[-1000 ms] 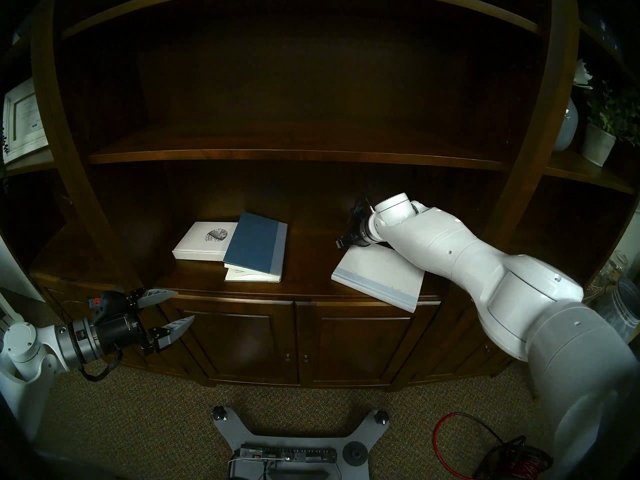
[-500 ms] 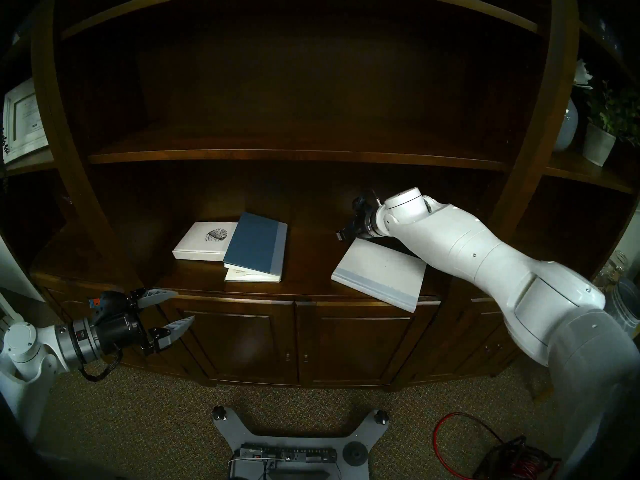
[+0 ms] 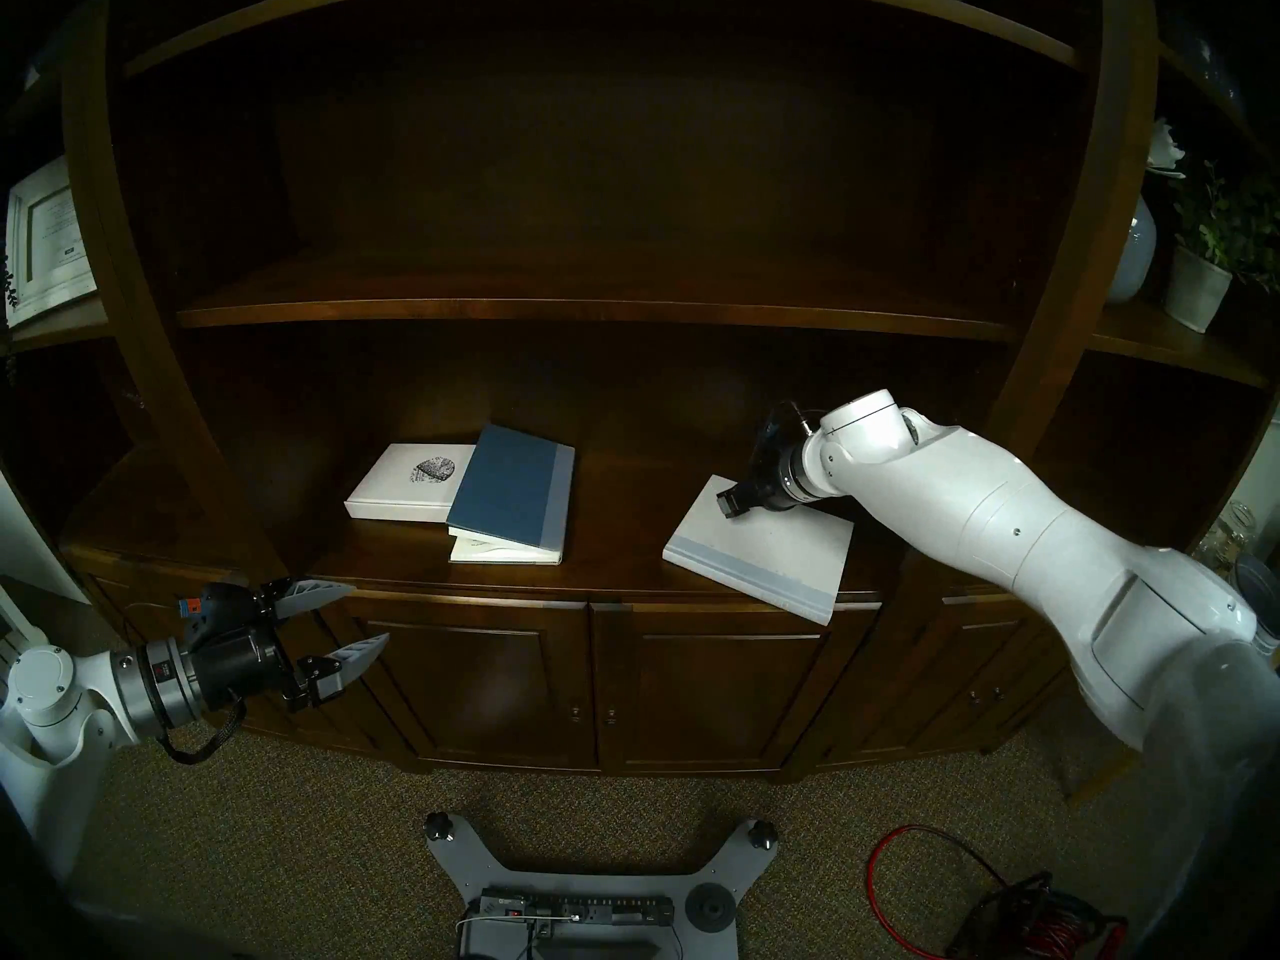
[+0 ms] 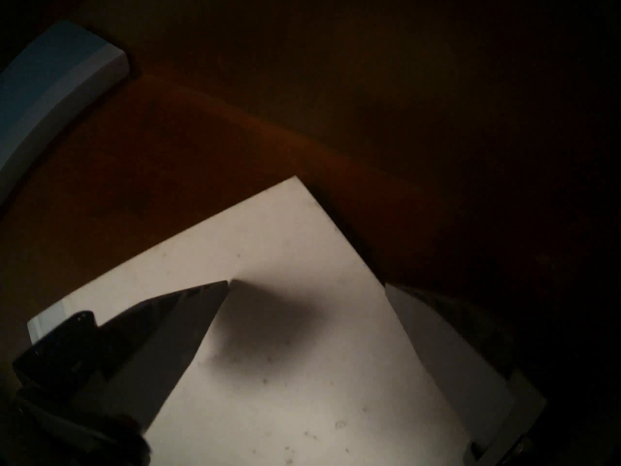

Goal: Close the books and align them horizontally on the shelf

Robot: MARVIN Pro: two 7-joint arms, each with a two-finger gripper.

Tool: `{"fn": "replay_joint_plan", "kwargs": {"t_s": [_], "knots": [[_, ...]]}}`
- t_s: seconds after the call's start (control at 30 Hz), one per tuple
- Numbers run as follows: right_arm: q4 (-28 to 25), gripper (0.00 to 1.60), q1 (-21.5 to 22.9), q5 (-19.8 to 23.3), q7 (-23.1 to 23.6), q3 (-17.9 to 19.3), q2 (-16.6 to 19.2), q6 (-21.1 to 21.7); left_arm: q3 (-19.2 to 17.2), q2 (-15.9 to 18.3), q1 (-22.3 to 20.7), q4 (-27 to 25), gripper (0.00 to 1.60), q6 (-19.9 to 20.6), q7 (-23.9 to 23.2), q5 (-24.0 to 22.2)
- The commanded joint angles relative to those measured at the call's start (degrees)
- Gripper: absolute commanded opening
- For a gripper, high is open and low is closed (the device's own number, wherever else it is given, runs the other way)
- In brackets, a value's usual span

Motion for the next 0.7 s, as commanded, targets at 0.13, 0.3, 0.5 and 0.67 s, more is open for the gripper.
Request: {"fn": "replay_joint_plan", "kwargs": {"t_s": [0.13,0.3,0.5,0.67], "knots": [[-10.68,1.6,0.9,2.71,3.22,2.68,8.69,1.64,-0.28,0.17,-0.5,-0.57,1.6,-0.22,-0.03,-0.14],[-15.57,1.6,0.29,4.09,4.78,2.73,11.73,3.06,-0.26,0.18,-0.51,-0.54,1.6,-0.22,-0.03,-0.11],[-20.55,1.6,-0.6,5.76,6.51,2.64,15.46,4.77,-0.23,0.2,-0.53,-0.51,1.6,-0.23,-0.03,-0.08],[-25.8,1.6,-1.49,7.23,7.93,2.54,19.18,6.33,-0.2,0.22,-0.54,-0.49,1.6,-0.23,-0.03,-0.05]]}}
